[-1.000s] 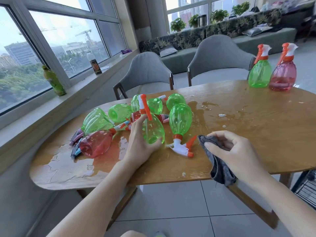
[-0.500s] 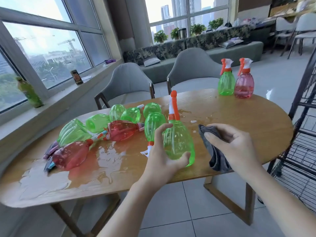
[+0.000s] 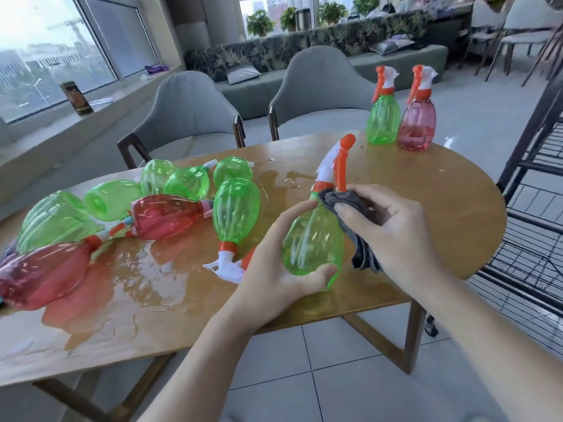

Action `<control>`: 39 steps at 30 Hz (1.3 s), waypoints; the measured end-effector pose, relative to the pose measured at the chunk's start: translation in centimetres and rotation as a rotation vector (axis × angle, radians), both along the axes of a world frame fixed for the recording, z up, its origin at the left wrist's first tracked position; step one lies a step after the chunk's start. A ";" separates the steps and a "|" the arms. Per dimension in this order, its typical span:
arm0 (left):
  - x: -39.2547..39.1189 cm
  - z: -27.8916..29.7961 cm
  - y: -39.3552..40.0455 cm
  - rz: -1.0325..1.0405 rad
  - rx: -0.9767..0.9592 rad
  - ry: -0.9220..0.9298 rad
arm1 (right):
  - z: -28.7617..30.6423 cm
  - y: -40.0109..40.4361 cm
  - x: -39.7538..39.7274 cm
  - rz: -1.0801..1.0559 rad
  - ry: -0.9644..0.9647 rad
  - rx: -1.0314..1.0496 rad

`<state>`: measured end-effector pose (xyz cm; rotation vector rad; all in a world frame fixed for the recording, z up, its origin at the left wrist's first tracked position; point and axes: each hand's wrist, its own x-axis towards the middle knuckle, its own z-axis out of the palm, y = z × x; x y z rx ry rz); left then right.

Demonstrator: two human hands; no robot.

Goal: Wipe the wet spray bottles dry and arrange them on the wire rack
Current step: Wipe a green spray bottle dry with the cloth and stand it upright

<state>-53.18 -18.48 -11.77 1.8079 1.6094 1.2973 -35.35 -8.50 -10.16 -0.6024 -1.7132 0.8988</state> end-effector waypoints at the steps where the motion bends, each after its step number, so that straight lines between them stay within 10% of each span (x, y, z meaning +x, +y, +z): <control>1: 0.0 0.0 0.0 0.001 -0.001 -0.001 | 0.1 0.0 -0.2 -0.003 -0.014 0.012; 39: -0.5 -1.1 -0.4 -0.054 -0.075 -0.323 | -2.9 -3.6 1.4 0.133 -0.400 0.620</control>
